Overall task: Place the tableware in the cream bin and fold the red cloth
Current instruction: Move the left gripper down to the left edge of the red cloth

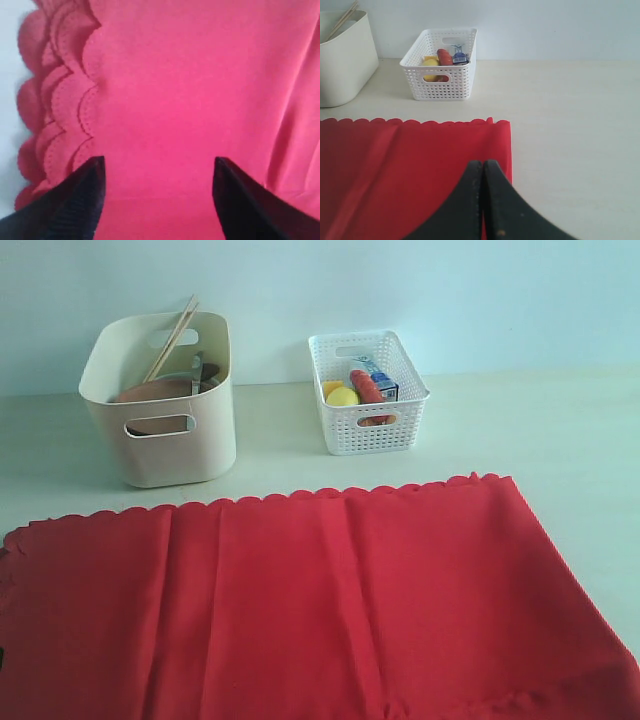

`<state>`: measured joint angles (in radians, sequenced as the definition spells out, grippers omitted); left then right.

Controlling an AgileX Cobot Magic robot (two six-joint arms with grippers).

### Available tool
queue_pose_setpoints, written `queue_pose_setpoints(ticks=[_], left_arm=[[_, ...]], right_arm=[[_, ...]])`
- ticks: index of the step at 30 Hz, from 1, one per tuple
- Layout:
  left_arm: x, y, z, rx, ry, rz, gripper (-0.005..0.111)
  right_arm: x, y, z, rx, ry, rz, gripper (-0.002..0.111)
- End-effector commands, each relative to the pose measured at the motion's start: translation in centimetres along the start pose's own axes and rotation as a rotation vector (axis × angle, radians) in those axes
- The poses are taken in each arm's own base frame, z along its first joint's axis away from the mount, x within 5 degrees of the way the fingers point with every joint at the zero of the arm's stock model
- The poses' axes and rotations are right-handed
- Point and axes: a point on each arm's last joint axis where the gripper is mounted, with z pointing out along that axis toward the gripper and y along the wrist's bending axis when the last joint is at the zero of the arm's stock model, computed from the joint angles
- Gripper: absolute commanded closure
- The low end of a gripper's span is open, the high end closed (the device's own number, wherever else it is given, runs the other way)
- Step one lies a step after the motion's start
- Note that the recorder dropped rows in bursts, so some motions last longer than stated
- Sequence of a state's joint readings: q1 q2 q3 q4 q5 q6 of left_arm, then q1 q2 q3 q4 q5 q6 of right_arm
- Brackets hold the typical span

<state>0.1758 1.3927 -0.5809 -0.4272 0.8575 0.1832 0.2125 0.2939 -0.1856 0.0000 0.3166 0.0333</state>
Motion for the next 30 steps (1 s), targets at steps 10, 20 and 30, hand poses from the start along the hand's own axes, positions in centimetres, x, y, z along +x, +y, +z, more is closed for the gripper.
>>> queue_pose_setpoints(ticks=[10,20,30], left_arm=[[-2.8,1.4,1.7,-0.083,-0.055,0.001,0.046],[-3.9,2.3,3.0,-0.142,-0.075,-0.017,0.046],[-4.0,1.0,4.6,-0.207,-0.066,0.13,0.046]], right_arm=[[0.0,0.0,-0.1,0.003,-0.01,-0.002,0.108],[0.0,0.0,-0.1,0.003,-0.01,-0.002,0.108],[0.0,0.0,-0.1,0.003,-0.01,-0.002,0.108]])
